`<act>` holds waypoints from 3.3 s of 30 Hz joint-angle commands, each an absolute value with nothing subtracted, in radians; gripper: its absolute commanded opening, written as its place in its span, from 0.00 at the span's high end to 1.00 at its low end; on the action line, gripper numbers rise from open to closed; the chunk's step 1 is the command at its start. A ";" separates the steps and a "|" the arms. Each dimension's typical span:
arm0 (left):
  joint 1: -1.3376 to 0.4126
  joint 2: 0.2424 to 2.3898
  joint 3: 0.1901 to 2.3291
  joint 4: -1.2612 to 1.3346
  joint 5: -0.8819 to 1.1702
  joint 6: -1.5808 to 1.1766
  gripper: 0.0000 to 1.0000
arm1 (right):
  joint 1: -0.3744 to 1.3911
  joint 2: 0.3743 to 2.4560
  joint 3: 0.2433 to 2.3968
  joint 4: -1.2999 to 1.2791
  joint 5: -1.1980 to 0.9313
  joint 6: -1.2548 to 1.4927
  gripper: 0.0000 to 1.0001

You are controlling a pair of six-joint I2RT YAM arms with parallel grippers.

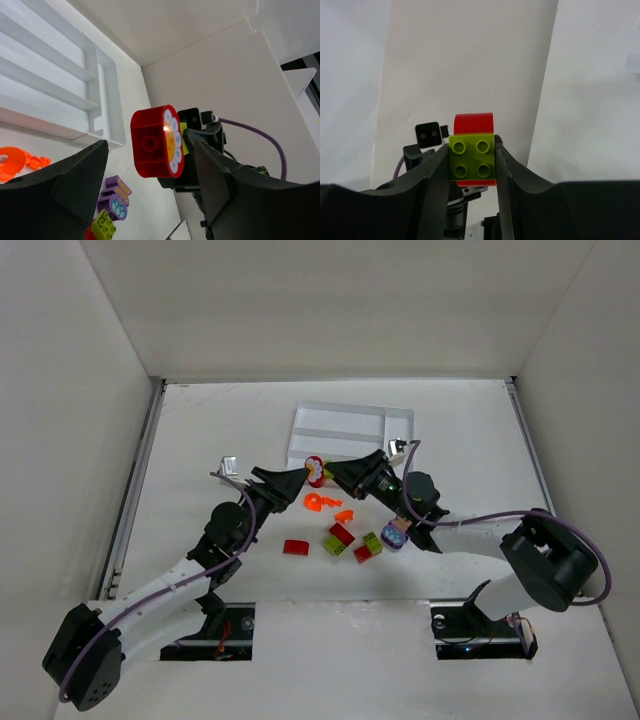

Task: Sort the legos into containers by color

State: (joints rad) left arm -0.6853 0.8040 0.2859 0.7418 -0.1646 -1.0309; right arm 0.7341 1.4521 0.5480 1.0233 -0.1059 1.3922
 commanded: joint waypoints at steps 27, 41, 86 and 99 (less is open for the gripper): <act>-0.630 0.874 0.288 0.867 -0.091 -1.132 0.55 | 0.797 1.641 0.638 1.313 -0.133 1.502 0.68; -0.541 0.825 0.232 0.904 -0.038 -1.140 0.78 | 0.768 1.654 0.604 1.305 -0.140 1.490 0.68; -0.338 1.083 0.221 0.911 0.158 -0.905 0.76 | 0.564 2.293 1.921 -0.179 0.337 0.505 0.63; -0.360 1.103 0.232 0.919 0.135 -0.885 0.76 | 0.559 2.283 1.922 -0.158 0.354 0.512 0.35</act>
State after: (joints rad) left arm -0.3534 1.1065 0.2173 0.8486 0.1379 -0.8982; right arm 0.5571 2.3085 1.9049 -0.1738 0.3351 0.5198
